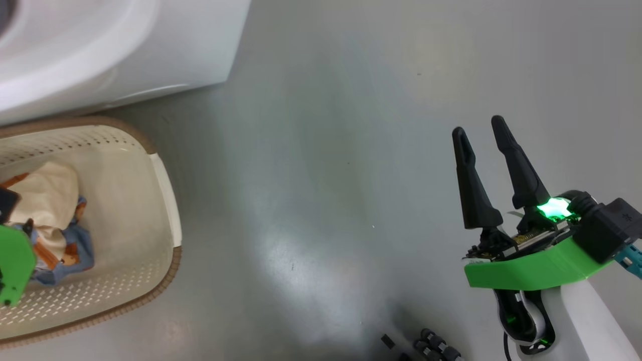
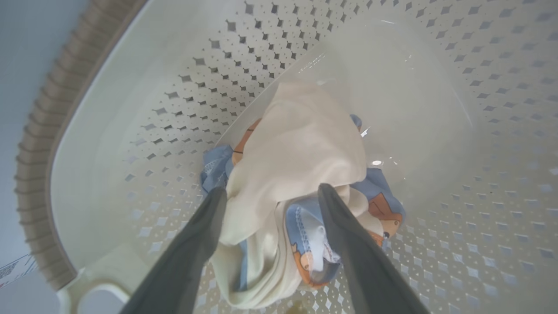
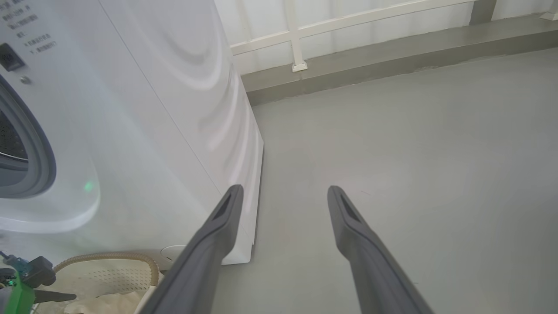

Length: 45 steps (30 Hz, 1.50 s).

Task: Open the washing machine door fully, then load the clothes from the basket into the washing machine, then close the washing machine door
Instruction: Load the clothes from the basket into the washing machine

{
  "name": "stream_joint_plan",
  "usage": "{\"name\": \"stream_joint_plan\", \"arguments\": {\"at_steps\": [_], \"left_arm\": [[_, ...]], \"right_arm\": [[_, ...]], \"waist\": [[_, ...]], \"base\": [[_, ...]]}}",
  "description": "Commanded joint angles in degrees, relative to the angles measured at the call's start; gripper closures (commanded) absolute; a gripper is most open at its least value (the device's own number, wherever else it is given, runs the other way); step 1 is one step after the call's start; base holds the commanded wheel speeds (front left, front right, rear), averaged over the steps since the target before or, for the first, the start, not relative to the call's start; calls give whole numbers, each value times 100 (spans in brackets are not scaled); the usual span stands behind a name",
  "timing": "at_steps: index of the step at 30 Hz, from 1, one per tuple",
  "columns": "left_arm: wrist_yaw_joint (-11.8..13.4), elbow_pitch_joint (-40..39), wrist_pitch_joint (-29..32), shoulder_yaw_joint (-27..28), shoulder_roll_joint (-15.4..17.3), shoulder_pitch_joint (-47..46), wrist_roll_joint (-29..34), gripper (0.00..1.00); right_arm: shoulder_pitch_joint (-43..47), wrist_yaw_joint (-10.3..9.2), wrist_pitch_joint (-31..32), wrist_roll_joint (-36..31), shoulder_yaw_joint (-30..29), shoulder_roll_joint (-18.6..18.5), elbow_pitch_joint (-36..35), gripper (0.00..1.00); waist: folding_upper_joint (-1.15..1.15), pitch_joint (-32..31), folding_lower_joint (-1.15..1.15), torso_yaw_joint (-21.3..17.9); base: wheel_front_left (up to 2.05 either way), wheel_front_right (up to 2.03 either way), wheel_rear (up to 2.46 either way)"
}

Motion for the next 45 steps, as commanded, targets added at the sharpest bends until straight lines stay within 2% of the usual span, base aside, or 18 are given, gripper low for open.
{"name": "stream_joint_plan", "arguments": {"at_steps": [1,16,25,33,34,35,36,38,39,45], "left_arm": [[4,29,3,116,308,-74,28,0],[4,309,464,-500,552,-453,-778,0],[4,-128,1056,-995,634,-329,-1936,0],[4,-737,1520,-1585,968,-244,-2846,0],[4,-779,1547,-1643,1000,-244,-2922,11],[4,-824,1583,-1706,1024,-239,-3005,50],[4,-867,1598,-1760,1049,-240,-3083,56],[4,-927,1608,-1861,1093,-242,-3227,96],[4,-951,1614,-1914,1110,-243,-3294,100],[4,-998,1534,-2137,1147,-274,-3528,100]], "right_arm": [[35,32,-46,9,155,-19,-133,0],[8,32,-46,7,336,11,-150,0],[-11,32,-46,3,369,35,-194,0],[-56,32,-46,-17,410,59,-194,0],[-64,32,-46,-19,414,61,-193,0],[-71,32,-46,-20,417,62,-193,0],[-77,32,-46,-20,419,61,-194,0],[-90,32,-46,-21,421,57,-195,0],[-95,32,-46,-21,421,55,-194,0],[-121,32,-46,-32,419,55,-192,0]], "waist": [[0,73,-1,-68],[0,327,-1,-295],[0,469,-1,-316],[0,553,-1,-290],[0,557,-1,-288],[0,559,-1,-286],[0,561,-1,-284],[0,560,-1,-282],[0,557,-1,-280],[0,520,-1,-260]], "base": [[0,0,0],[0,0,0],[0,0,0],[0,0,0],[0,0,0],[0,0,0],[0,0,0],[0,0,0],[0,0,0],[0,0,0]]}}
